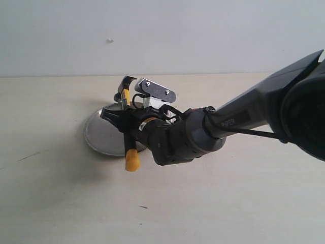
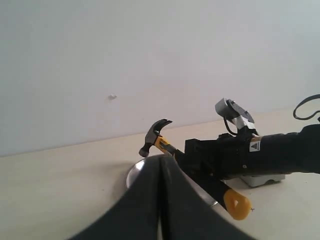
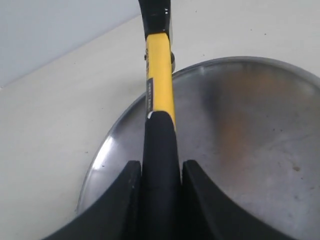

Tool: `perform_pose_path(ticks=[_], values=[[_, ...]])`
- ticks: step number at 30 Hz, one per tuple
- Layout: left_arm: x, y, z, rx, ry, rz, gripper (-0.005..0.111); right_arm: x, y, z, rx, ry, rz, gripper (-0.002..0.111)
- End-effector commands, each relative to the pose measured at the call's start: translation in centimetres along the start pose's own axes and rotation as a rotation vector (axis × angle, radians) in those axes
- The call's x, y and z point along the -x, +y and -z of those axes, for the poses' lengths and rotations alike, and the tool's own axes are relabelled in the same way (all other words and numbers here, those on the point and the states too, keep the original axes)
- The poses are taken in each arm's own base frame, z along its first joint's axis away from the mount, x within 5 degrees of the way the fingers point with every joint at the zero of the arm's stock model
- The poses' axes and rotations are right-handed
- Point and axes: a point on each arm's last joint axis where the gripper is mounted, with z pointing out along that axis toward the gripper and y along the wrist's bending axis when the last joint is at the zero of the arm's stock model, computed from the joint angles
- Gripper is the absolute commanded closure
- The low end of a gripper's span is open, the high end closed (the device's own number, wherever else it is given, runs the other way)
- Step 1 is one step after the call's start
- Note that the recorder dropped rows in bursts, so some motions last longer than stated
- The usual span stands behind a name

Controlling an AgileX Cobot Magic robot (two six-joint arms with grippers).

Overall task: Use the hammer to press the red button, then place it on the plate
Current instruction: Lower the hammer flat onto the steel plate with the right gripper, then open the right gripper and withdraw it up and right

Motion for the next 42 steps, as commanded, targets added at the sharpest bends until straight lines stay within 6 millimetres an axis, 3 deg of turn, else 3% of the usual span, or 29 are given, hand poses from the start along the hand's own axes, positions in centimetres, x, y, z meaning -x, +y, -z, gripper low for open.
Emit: perform_pose_path(ticks=[1,11,18,21,29,39,42], values=[[-0.1,0.0,0.0,0.001,0.000,0.005,0.107,0.4,-0.2,-0.1,-0.027,-0.048,-0.019,0.108],[-0.1,0.0,0.0,0.001,0.000,0.005,0.107,-0.6,-0.8,-0.5,-0.047,-0.001,-0.008,0.106],[-0.1,0.0,0.0,0.001,0.000,0.005,0.107,-0.7,-0.6,-0.5,-0.027,0.021,0.037,0.073],[-0.1,0.0,0.0,0.001,0.000,0.005,0.107,-0.8,-0.8,-0.5,-0.039,0.027,0.019,0.065],[-0.1,0.0,0.0,0.001,0.000,0.005,0.107,-0.2,-0.1,0.2,-0.054,0.062,-0.020,0.064],[-0.1,0.0,0.0,0.001,0.000,0.005,0.107,3.1,3.0,3.1,-0.038,0.092,-0.033,0.065],[-0.1,0.0,0.0,0.001,0.000,0.005,0.107,3.7,4.3,4.2,-0.001,0.095,-0.001,0.071]])
